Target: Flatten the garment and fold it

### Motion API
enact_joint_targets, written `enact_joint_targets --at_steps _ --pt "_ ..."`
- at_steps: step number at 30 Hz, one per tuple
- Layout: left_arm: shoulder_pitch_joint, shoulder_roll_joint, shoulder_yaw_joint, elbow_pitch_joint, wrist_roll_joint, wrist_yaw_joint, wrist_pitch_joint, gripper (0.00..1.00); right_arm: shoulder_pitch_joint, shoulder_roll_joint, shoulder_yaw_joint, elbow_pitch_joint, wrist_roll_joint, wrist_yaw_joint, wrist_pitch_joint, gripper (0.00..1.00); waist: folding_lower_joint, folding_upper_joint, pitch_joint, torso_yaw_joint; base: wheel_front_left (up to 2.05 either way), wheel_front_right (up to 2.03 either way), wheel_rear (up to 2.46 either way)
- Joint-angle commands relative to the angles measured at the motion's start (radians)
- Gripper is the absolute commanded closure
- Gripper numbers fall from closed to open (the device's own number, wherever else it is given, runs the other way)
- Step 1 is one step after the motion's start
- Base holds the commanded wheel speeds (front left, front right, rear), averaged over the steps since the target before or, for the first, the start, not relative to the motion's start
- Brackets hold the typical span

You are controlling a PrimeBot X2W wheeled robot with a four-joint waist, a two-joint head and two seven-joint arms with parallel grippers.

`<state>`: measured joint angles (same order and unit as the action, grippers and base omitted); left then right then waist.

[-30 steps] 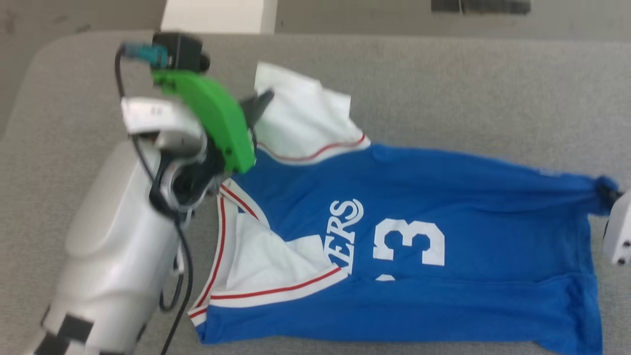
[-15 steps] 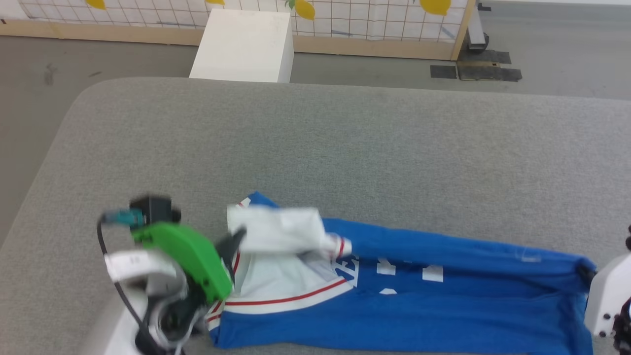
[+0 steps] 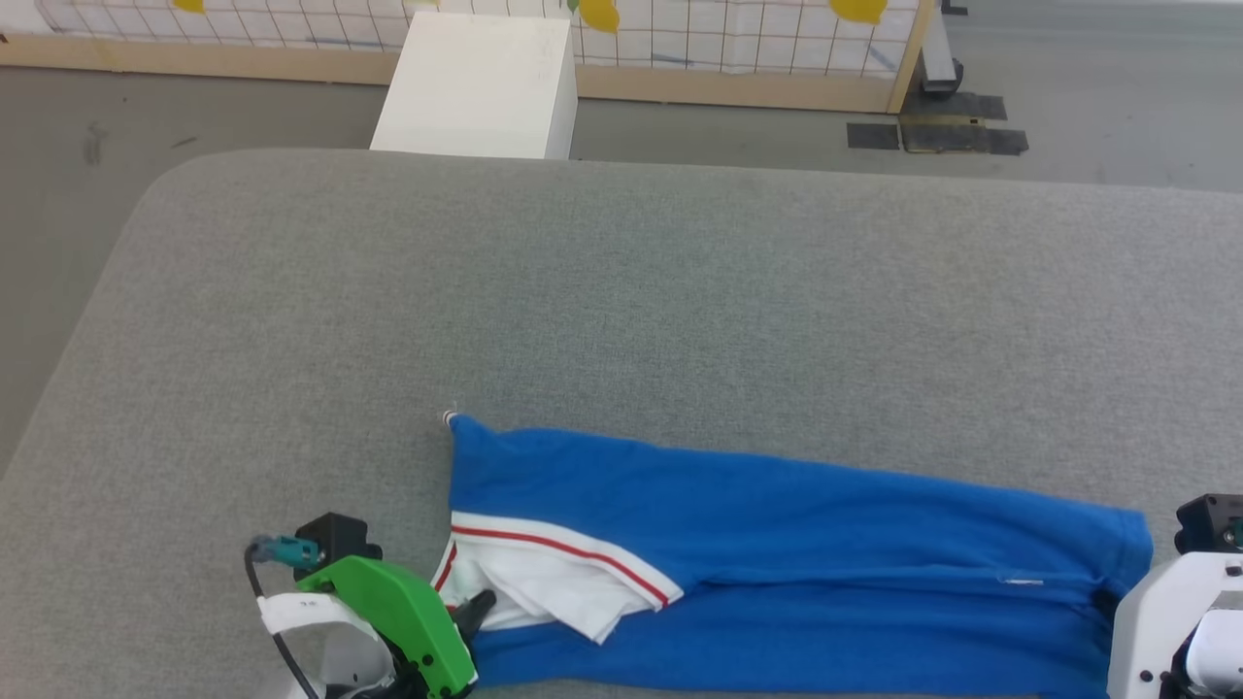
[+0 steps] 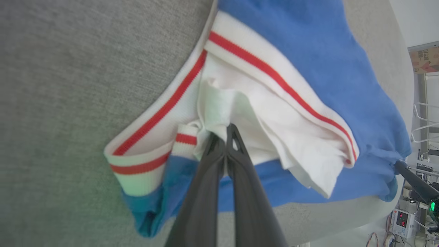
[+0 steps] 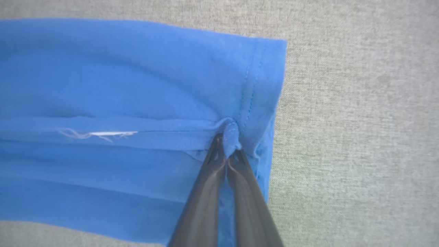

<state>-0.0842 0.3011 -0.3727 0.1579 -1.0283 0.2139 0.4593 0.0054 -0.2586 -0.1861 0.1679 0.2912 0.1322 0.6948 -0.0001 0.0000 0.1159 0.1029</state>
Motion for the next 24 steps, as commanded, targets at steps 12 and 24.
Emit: enact_joint_targets --at_steps 12,24 --pt "-0.002 0.120 0.018 -0.104 0.049 0.066 0.056 0.00 0.076 -0.055 -0.041 -0.109 0.069 -0.002 -0.017 0.00 0.0001 0.0000 -0.098 -0.006 0.00 0.00 0.00" --pt "-0.093 0.145 0.133 -0.240 0.269 -0.018 -0.420 0.00 0.057 -0.143 -0.066 -0.159 0.137 -0.002 0.084 0.00 0.0001 0.0000 -0.035 0.005 0.00 0.00 0.00"
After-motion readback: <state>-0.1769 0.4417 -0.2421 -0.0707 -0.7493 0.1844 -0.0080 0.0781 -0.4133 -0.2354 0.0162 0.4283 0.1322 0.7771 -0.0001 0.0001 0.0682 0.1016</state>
